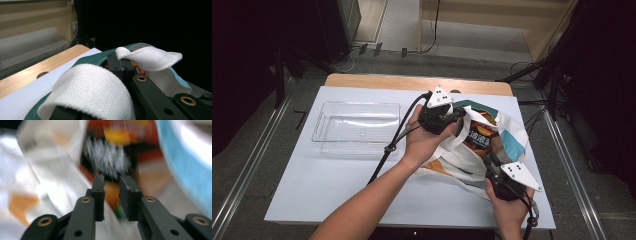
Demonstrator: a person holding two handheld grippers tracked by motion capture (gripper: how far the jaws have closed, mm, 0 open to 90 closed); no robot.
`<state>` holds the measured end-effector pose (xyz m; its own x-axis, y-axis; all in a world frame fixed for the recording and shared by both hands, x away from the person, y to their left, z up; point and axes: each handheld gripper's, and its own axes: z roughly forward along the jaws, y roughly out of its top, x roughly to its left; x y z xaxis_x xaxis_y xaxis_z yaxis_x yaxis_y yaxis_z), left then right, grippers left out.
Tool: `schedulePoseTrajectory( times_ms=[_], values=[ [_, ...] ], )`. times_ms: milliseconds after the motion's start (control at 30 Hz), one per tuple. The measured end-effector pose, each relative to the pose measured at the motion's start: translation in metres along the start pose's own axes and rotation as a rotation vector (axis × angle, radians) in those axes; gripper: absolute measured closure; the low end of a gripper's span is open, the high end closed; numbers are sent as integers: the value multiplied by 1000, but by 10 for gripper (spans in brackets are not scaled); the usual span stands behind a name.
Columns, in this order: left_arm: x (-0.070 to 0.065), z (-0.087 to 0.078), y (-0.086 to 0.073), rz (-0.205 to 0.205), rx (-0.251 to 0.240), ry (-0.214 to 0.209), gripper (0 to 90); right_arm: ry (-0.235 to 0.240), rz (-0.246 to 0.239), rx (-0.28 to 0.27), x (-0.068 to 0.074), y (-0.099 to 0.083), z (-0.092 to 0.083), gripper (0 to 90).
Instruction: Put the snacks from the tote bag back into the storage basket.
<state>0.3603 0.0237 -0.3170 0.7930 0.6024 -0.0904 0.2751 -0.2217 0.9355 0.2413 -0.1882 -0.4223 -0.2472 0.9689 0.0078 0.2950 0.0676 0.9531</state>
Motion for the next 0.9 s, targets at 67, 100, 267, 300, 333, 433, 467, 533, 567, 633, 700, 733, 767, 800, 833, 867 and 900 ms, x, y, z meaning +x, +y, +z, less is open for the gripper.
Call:
schedulePoseTrajectory(
  times_ms=[67, 100, 267, 300, 333, 433, 467, 533, 567, 633, 700, 733, 767, 800, 833, 867, 900],
  values=[
    [-1, 0, 0, -4, -2, -2, 900, -21, 3, -12, 5, 6, 3, 678],
    [-1, 0, 0, -5, -2, -5, 900, -55, 15, -10, 8, 11, 9, 615],
    [-5, 0, -1, 5, 1, -11, 900, -168, 180, 0, 11, 19, 43, 515],
    [-5, 0, -1, 7, 3, -10, 900, -165, 195, 13, 12, 20, 49, 561],
    [-4, 0, -1, 7, 4, -11, 900, -157, 207, 30, 10, 19, 57, 719],
    [1, -2, 1, 2, -2, -9, 900, -113, 196, 37, 2, 15, 54, 900],
    [2, -2, 1, 0, -3, -6, 900, -90, 187, 40, 0, 13, 51, 900],
    [4, -1, 1, -10, -5, -9, 900, -70, 171, 36, -1, 10, 48, 900],
    [6, -1, 1, -31, -7, -22, 900, -42, 160, 36, -1, 8, 44, 900],
    [10, 2, 3, -51, -13, -23, 900, -6, 125, 53, -2, 4, 34, 900],
    [16, 5, 6, -68, -17, -23, 900, 37, 105, 64, -3, 0, 25, 900],
    [22, 10, 10, -103, -13, -36, 900, 70, 100, 75, -4, -3, 17, 900],
    [22, 10, 10, -103, -13, -36, 900, 70, 100, 75, -4, -3, 17, 900],
    [30, 17, 15, -110, -13, -19, 900, 95, 90, 88, -4, -7, 13, 900],
    [30, 17, 15, -110, -13, -19, 900, 95, 90, 88, -4, -7, 13, 900],
    [34, 20, 16, -120, -11, -11, 900, 106, 83, 92, -4, -8, 12, 900],
    [43, 29, 14, -126, 10, 17, 900, 121, 78, 100, -4, -9, 11, 900]
  ],
)
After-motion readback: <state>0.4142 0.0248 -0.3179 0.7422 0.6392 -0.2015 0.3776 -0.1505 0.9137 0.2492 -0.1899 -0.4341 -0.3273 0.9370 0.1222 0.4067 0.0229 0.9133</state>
